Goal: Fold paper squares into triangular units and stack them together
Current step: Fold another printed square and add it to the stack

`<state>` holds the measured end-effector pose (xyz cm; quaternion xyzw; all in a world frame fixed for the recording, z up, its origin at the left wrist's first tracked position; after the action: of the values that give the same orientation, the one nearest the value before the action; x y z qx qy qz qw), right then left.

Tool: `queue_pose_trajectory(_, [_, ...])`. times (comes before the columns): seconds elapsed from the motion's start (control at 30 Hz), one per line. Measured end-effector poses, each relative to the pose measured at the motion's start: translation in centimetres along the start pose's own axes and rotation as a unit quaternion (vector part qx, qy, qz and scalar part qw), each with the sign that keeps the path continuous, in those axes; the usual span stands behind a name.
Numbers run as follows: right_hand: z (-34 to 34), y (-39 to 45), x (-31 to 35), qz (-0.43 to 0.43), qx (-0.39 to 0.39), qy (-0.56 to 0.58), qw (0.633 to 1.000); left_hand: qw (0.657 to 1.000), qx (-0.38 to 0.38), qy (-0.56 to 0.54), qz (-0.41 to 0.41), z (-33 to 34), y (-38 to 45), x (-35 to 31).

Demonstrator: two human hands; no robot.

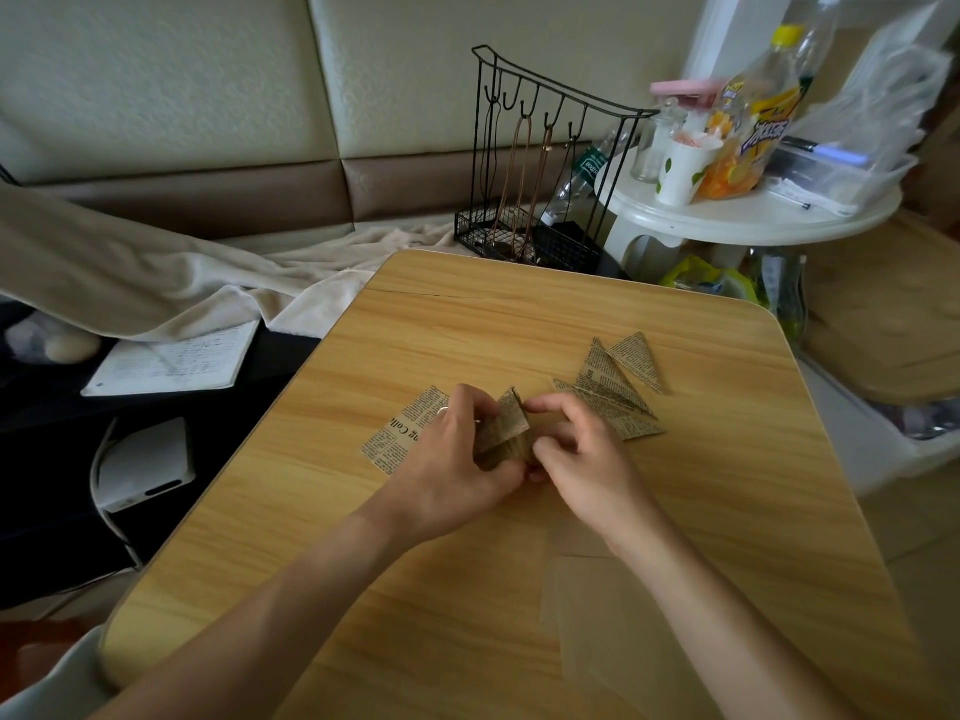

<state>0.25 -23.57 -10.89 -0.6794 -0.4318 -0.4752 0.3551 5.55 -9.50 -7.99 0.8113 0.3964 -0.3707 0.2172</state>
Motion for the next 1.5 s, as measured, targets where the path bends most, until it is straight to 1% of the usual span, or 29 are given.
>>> queue_pose_trajectory(0.1, [0.0, 0.2, -0.3, -0.011, -0.002, -0.009, 1.0, 1.0, 0.012, -0.015, -0.001, 0.0, -0.1, -0.3])
queue_pose_trajectory(0.23, [-0.3, 0.2, -0.2, -0.028, -0.017, 0.011, 0.999, 0.999, 0.019, -0.047, -0.017, -0.1, -0.1, -0.4])
queue_pose_trajectory(0.33, [-0.5, 0.2, 0.2, -0.043, -0.024, 0.004, 0.999, 0.996, -0.001, -0.075, -0.045, -0.4, 0.0, 0.1])
queue_pose_trajectory(0.47, [-0.5, 0.0, 0.4, -0.042, -0.024, -0.01, 0.999, 0.984, -0.043, -0.131, -0.109, -0.9, 0.1, 1.4])
queue_pose_trajectory(0.53, [-0.5, 0.0, 0.7, -0.048, -0.021, -0.019, 0.998, 0.98, -0.051, -0.149, -0.121, -1.1, 0.1, 1.5])
queue_pose_trajectory(0.67, [-0.6, 0.0, 0.6, -0.041, -0.021, -0.027, 0.999, 0.988, -0.036, -0.119, -0.097, -1.1, 0.0, 0.9])
queue_pose_trajectory(0.8, [-0.6, 0.0, 0.2, -0.02, -0.025, 0.016, 0.999, 0.997, -0.035, -0.051, -0.052, -1.3, -0.1, 0.0])
queue_pose_trajectory(0.9, [-0.7, 0.1, -0.2, 0.001, -0.032, 0.04, 0.999, 0.997, -0.035, -0.05, -0.044, -1.4, -0.1, -0.3])
queue_pose_trajectory(1.0, [-0.7, 0.1, -0.2, 0.009, -0.031, 0.068, 0.997, 0.996, -0.021, -0.07, -0.053, -1.1, -0.1, -0.1])
queue_pose_trajectory(1.07, [-0.7, 0.1, 0.0, 0.007, -0.029, 0.066, 0.997, 0.991, -0.01, -0.105, -0.077, -0.9, -0.1, 0.3])
queue_pose_trajectory(1.1, [-0.8, 0.1, 0.0, 0.004, -0.03, 0.057, 0.998, 0.985, 0.0, -0.145, -0.093, -0.6, -0.1, 0.5])
queue_pose_trajectory(1.13, [-0.9, 0.1, 0.2, -0.002, -0.033, 0.047, 0.998, 0.972, 0.012, -0.205, -0.112, -0.3, -0.1, 0.7])
queue_pose_trajectory(1.2, [-1.0, 0.0, 0.6, -0.022, -0.037, 0.032, 0.999, 0.936, 0.027, -0.316, -0.156, 0.1, 0.0, 1.2])
queue_pose_trajectory(1.23, [-0.9, -0.1, 0.8, -0.032, -0.033, 0.027, 0.999, 0.923, 0.025, -0.345, -0.168, 0.1, 0.1, 1.4])
queue_pose_trajectory(1.27, [-0.8, -0.2, 1.1, -0.039, -0.025, 0.023, 0.999, 0.918, 0.02, -0.356, -0.173, 0.0, 0.1, 1.5])
queue_pose_trajectory(1.37, [-0.3, -0.4, 1.5, -0.051, 0.002, 0.018, 0.999, 0.93, 0.016, -0.331, -0.16, 0.1, 0.1, 1.5])
queue_pose_trajectory(1.5, [-0.2, -0.3, 1.4, -0.038, 0.012, 0.005, 0.999, 0.949, 0.034, -0.275, -0.148, 0.7, 0.0, 1.6])
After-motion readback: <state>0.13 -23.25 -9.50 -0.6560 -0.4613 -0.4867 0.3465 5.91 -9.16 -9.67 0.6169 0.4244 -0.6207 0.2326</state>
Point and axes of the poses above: each hand's wrist, its own y-axis towards the middle knuckle, its own z-axis out of the palm, x = y × z, the point moved 8 cm from there along y, towards the middle knuckle
